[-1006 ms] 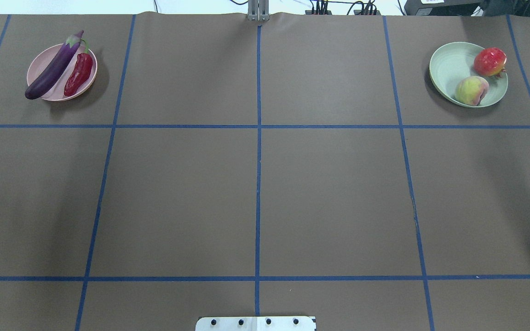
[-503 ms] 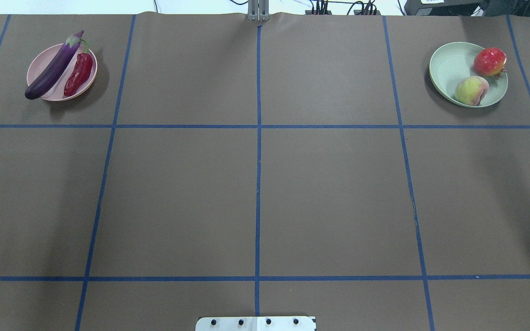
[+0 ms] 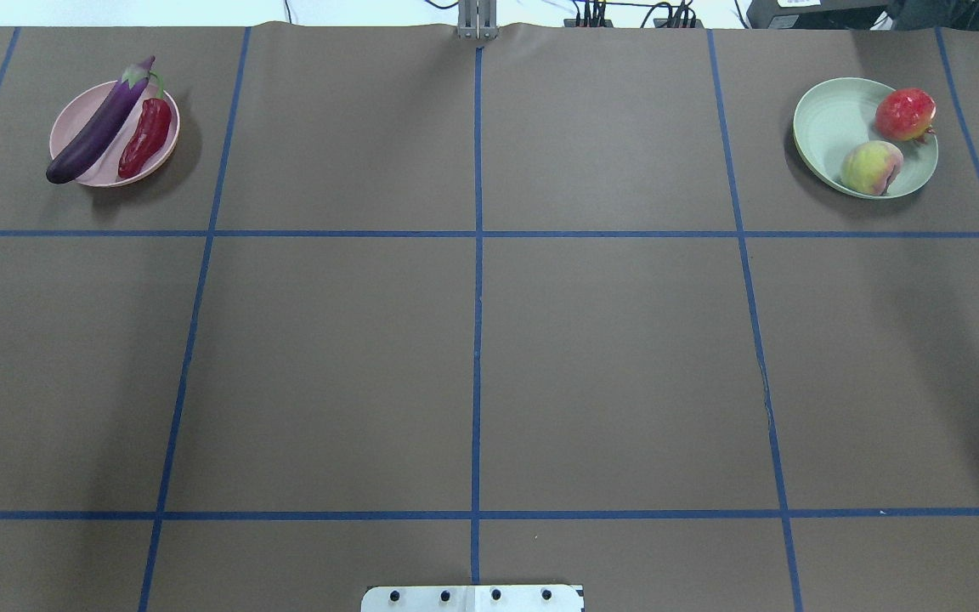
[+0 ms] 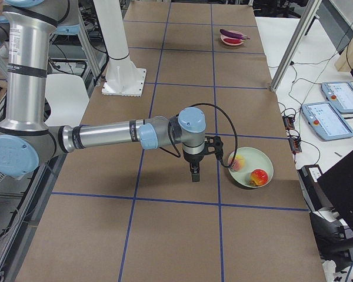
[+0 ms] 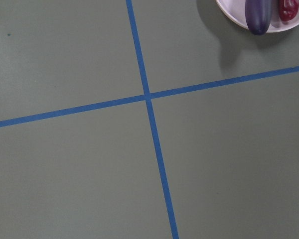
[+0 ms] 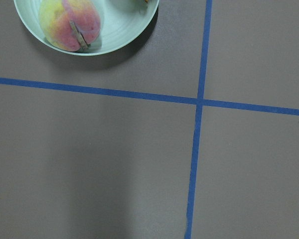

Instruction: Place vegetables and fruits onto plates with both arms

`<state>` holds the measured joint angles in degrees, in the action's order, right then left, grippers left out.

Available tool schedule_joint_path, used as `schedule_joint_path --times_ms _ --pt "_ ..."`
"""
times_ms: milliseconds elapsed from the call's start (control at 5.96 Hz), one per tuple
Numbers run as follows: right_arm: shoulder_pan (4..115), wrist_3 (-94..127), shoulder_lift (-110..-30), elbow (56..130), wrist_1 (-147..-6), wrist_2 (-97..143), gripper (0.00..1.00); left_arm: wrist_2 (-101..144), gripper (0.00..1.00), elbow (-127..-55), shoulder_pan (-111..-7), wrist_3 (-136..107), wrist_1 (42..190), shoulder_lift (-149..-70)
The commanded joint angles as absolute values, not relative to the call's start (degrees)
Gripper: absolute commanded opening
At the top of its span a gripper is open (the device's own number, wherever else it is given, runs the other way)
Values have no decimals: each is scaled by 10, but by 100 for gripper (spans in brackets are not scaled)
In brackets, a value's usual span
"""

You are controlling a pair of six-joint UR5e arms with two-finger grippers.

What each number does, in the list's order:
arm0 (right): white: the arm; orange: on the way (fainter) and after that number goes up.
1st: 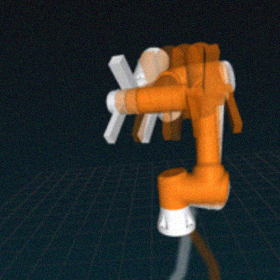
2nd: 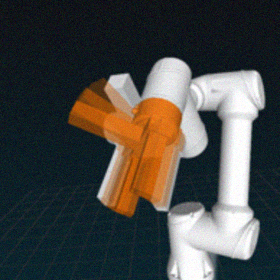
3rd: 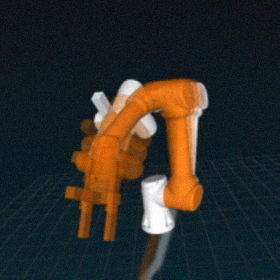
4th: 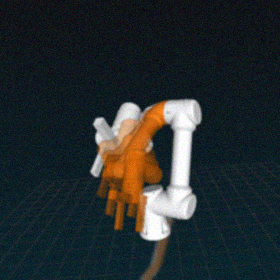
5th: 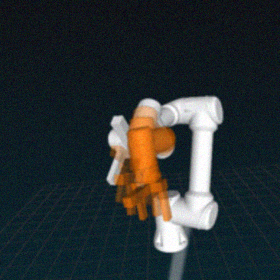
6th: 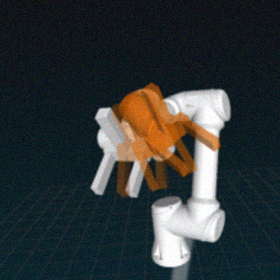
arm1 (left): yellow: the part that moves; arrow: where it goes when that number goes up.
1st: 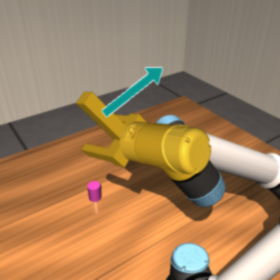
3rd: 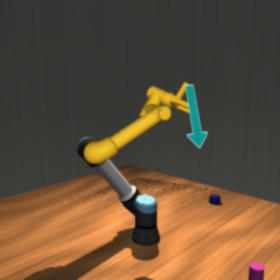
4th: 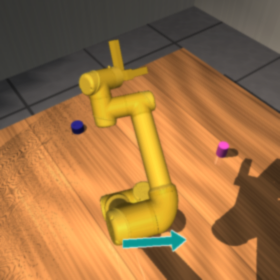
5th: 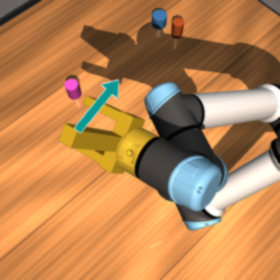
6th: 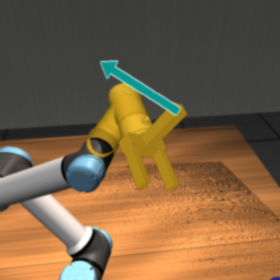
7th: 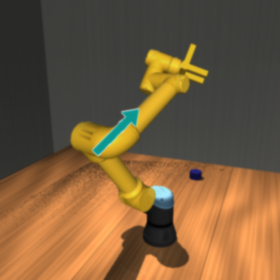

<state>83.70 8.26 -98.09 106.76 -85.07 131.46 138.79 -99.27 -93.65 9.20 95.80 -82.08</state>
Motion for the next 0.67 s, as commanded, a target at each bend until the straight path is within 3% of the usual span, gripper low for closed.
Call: schedule_joint_path --times_ms 0,503 --pt "836 82 -981 1066 -850 1314 100 1378 100 -996 -940 97 976 -812" --pt "836 80 -981 1065 -849 1314 100 1383 100 -997 -939 98 976 -799"
